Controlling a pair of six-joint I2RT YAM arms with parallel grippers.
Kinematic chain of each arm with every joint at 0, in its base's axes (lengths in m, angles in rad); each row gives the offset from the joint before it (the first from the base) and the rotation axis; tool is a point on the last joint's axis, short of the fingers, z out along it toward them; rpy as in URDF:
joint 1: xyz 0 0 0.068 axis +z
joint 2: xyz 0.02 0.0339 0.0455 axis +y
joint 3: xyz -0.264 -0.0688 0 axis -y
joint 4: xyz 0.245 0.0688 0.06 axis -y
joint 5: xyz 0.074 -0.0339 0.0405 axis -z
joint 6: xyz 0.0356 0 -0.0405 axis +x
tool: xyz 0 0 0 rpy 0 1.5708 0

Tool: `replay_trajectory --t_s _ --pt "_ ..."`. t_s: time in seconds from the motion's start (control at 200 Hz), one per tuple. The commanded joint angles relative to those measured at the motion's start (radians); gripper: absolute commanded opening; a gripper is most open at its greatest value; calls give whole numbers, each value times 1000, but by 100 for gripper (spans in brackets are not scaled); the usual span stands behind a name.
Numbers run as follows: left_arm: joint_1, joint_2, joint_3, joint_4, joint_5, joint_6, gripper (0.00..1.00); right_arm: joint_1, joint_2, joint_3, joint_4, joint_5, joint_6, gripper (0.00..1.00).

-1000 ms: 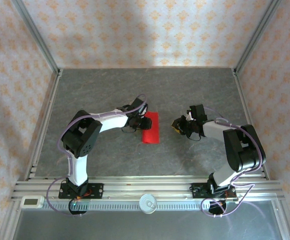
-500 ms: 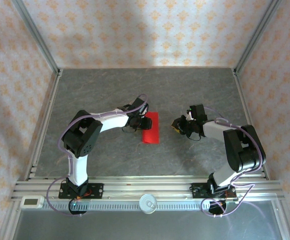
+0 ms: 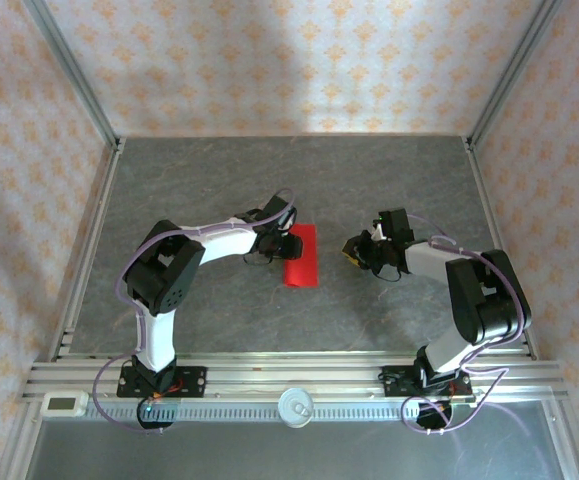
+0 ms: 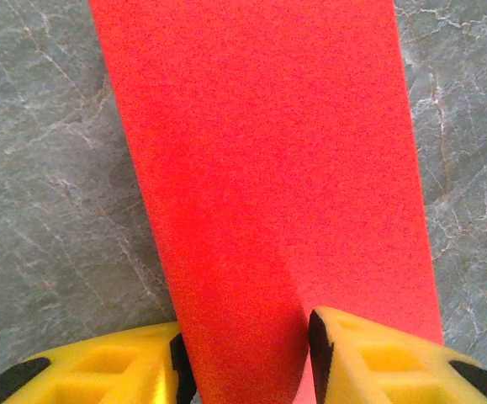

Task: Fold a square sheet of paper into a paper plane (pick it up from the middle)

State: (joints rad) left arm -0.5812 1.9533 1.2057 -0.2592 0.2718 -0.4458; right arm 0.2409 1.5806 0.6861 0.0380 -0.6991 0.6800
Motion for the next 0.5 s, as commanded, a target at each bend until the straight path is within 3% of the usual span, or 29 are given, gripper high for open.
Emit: replay_trajectory --t_s 0.0,0.495 --pt "23 113 -20 -22 -130 29 46 7 -22 -11 11 1 5 23" --pt "23 118 -8 -33 -150 39 47 13 -15 -3 13 3 9 23"
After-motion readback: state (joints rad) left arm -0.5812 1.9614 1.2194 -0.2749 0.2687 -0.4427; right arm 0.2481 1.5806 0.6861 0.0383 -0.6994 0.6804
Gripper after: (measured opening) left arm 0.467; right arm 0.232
